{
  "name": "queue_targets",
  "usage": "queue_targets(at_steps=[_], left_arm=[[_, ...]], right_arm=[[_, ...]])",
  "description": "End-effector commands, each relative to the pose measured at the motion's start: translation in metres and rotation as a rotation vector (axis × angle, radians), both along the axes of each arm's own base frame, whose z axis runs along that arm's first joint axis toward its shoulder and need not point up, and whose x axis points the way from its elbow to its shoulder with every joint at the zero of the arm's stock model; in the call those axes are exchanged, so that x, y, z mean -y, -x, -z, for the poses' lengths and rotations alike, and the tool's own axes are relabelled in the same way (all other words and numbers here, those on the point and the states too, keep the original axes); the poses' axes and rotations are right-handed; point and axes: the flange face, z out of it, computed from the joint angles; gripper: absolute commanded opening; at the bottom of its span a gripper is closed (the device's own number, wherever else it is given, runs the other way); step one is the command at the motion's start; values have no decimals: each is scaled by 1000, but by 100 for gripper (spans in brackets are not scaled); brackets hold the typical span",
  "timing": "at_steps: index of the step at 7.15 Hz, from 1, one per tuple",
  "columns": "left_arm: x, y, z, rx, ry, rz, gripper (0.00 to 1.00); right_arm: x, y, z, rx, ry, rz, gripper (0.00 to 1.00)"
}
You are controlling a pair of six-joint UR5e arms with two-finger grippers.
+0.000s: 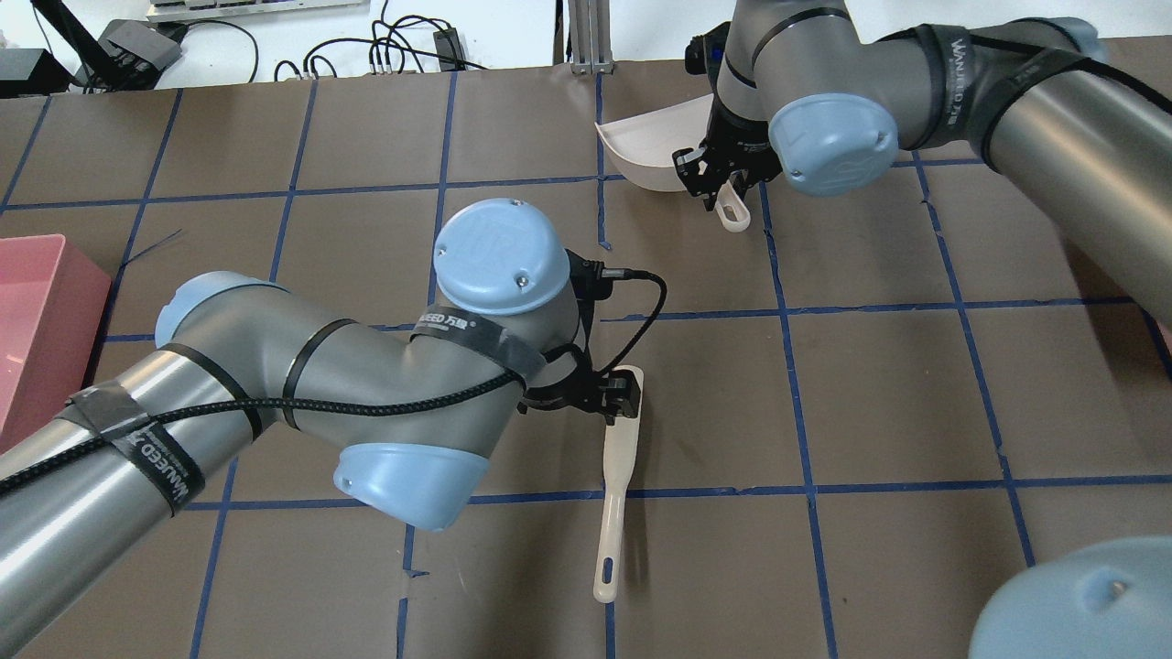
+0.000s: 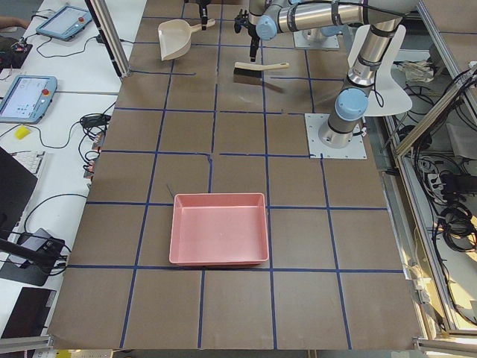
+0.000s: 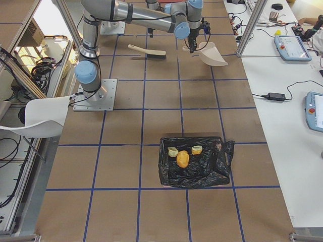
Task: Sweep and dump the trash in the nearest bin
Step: 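Lay the brush down with the left gripper while the right lowers the dustpan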
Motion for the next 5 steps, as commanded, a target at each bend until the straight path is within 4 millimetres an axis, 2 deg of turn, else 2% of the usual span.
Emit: queue_targets(at_steps=[1, 3, 4, 5], left_arm=[[38, -58, -8, -2, 22, 9, 100], [60, -101, -30, 29, -16, -12, 100], [68, -111, -46, 42, -4, -21, 100], [71, -117, -63, 75, 11, -25, 100]], right_arm=[[-18, -47, 11, 11, -6, 35, 0], [-23, -88, 34, 14, 16, 28, 0], [-35, -115, 54, 2, -8, 25, 0], [-36, -121, 63, -1, -21, 37, 0]])
